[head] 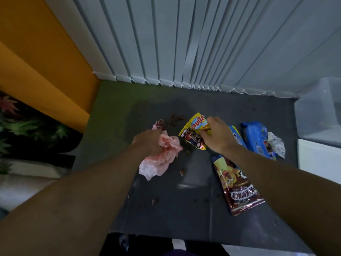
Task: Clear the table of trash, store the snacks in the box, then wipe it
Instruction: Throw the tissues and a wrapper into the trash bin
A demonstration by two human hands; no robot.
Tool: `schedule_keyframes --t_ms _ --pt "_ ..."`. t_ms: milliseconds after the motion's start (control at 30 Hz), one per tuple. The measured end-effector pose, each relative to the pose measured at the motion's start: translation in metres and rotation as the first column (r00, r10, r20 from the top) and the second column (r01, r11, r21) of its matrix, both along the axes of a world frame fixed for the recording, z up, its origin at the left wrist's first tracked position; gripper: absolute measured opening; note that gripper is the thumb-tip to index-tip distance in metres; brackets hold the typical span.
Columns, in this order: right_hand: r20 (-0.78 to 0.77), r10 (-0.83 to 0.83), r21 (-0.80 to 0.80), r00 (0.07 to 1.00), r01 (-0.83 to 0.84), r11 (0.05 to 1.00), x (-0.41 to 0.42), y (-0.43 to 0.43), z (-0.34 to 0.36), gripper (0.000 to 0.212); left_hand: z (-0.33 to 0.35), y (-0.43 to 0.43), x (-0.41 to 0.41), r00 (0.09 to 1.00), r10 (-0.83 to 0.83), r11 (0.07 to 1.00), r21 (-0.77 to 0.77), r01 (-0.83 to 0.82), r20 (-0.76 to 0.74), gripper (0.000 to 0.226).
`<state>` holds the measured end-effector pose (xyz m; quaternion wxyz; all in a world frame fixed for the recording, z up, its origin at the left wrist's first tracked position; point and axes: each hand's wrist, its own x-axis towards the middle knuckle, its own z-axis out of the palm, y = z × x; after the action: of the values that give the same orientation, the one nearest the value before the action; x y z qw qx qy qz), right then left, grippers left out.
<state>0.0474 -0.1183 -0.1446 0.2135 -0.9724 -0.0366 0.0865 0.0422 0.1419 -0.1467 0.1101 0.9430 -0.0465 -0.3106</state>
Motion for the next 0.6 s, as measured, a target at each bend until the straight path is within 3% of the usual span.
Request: schedule_keyframes --t_ms 133,333,433,600 --pt "-0.001 0.015 0.021 1.0 -0.015 1.0 0.004 0.004 0.006 0.023 0.015 0.004 0.004 0.997 0.053 0.997 0.046 -0.056 0.05 0.052" --pt "0.023 0.068 0.027 0.997 -0.069 0.997 0.007 0.008 0.024 0.026 0.051 0.018 -0.006 0.981 0.124 0.992 -0.035 -0.12 0.15 0.033" --pt "0.051 0.102 0.024 0.993 -0.104 0.994 0.007 0.009 0.035 0.027 0.068 0.02 -0.021 0.968 0.165 0.986 -0.068 -0.154 0.191 0.034" --pt "0.089 0.171 0.066 0.981 -0.177 0.982 0.002 0.012 0.052 0.024 0.083 0.019 -0.047 0.921 0.24 0.968 -0.004 -0.251 0.307 0.018"
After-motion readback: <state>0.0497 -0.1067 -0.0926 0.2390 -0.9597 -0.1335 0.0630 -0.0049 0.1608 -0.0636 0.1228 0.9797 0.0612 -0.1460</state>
